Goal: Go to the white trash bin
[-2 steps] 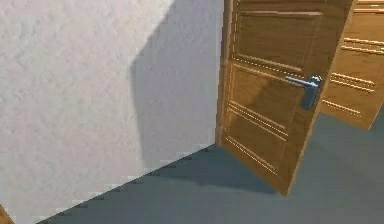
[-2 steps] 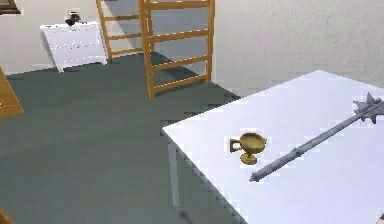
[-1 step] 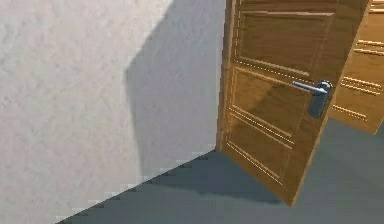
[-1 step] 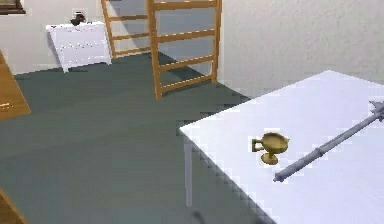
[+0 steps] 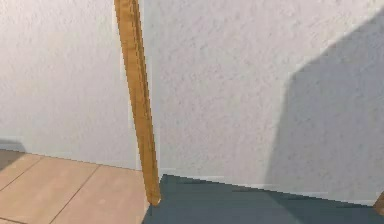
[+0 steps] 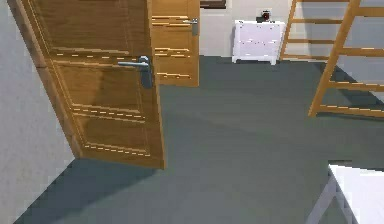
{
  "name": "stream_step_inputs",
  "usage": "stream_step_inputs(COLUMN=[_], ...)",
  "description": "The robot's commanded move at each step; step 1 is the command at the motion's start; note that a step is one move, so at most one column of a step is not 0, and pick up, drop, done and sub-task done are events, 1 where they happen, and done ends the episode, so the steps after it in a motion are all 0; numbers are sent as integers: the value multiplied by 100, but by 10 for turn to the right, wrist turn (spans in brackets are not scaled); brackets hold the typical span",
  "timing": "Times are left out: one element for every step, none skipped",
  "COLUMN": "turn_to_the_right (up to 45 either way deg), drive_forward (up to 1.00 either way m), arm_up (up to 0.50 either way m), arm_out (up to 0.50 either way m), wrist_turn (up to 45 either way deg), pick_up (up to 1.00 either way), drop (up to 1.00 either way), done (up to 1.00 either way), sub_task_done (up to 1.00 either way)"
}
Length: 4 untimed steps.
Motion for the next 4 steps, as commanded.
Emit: stream_step_inputs(turn_to_the_right=[-150, 0, -450, -60], drive_forward=[0, 75, 0, 0], arm_up=[0, 0, 0, 0], arm_out=[0, 0, 0, 0], wrist_turn=[0, 0, 0, 0], pick_up=[0, 0, 0, 0], drop=[0, 0, 0, 0], done=[0, 0, 0, 0], sub_task_done=[0, 0, 0, 0])
